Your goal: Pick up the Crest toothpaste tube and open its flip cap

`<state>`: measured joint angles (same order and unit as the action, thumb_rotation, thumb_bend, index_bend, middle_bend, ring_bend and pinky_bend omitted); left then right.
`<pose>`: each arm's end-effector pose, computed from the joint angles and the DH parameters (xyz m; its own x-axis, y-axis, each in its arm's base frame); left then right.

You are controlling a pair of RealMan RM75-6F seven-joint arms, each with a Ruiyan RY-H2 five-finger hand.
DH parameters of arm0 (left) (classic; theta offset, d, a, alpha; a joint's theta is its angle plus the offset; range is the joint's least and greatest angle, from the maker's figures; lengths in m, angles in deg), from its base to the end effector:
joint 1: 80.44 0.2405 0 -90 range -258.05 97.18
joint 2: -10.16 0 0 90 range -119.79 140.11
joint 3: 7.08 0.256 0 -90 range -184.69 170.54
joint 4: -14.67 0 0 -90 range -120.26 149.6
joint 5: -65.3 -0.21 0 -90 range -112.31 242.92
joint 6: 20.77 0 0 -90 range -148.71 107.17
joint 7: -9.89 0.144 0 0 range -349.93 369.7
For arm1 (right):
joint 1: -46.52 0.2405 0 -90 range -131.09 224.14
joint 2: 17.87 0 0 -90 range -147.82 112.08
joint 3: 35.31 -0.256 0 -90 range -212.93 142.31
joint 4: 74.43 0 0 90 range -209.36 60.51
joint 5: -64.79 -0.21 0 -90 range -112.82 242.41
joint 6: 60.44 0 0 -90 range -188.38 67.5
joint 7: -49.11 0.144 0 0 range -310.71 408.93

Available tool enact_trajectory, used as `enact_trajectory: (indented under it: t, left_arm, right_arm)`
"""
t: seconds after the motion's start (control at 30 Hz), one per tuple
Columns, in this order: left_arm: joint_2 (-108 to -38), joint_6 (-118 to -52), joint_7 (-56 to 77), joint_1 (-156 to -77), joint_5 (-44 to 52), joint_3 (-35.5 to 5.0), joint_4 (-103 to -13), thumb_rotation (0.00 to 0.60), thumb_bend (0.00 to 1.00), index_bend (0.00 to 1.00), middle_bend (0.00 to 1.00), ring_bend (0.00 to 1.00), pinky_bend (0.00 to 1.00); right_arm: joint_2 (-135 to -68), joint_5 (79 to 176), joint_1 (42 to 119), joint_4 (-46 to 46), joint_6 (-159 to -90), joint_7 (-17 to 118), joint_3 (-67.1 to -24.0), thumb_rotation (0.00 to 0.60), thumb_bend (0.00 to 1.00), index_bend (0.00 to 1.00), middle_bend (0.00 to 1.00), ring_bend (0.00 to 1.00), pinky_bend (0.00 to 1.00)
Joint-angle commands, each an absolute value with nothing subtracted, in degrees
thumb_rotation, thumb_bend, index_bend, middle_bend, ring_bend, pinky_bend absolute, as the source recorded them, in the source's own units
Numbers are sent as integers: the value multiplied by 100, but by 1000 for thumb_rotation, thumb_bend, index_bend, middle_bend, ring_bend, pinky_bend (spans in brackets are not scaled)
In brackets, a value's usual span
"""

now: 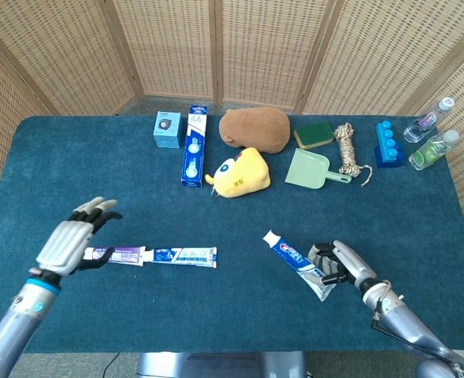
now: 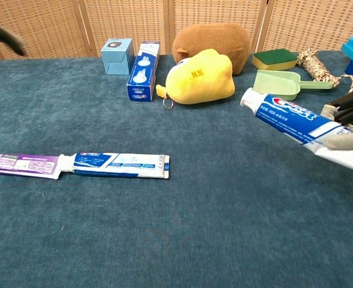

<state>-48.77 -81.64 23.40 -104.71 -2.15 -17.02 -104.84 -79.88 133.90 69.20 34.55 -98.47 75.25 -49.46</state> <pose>-0.1735 0.2544 0.1146 0.2493 0.3135 0.9163 0.9609 -0.1980 -0.1937 -0.2104 -0.2588 0.0725 -0.3164 -0.5800 0.7507 -0.9473 0.1516 -0.2821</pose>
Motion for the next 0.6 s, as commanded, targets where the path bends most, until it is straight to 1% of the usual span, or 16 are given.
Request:
enact_trajectory:
  t: [0.03,0.37,0.6]
  left_arm:
    - [-5186,-7651,2052,-10971,171,-1981,-10239,600,360,223,124,46,98]
    - [-5663,-6407,1498,-12097,1297,-2380,-9822,600,360,240,107,34,100]
    - [-5905,-5606,1075,-12775,1717,-2532,-9500,600,359,239,88,11,94]
  right_arm:
    - [-7912,13516,6945,3566,-9843,7668,-4910,600,488,998,755,731,766]
    - [-7920,13624,7093,3771,-9931,7854,-4825,600,489,997,755,732,766]
    - [-7980,13577,7222,3853,-9954,7867,-4757,600,491,997,755,732,766]
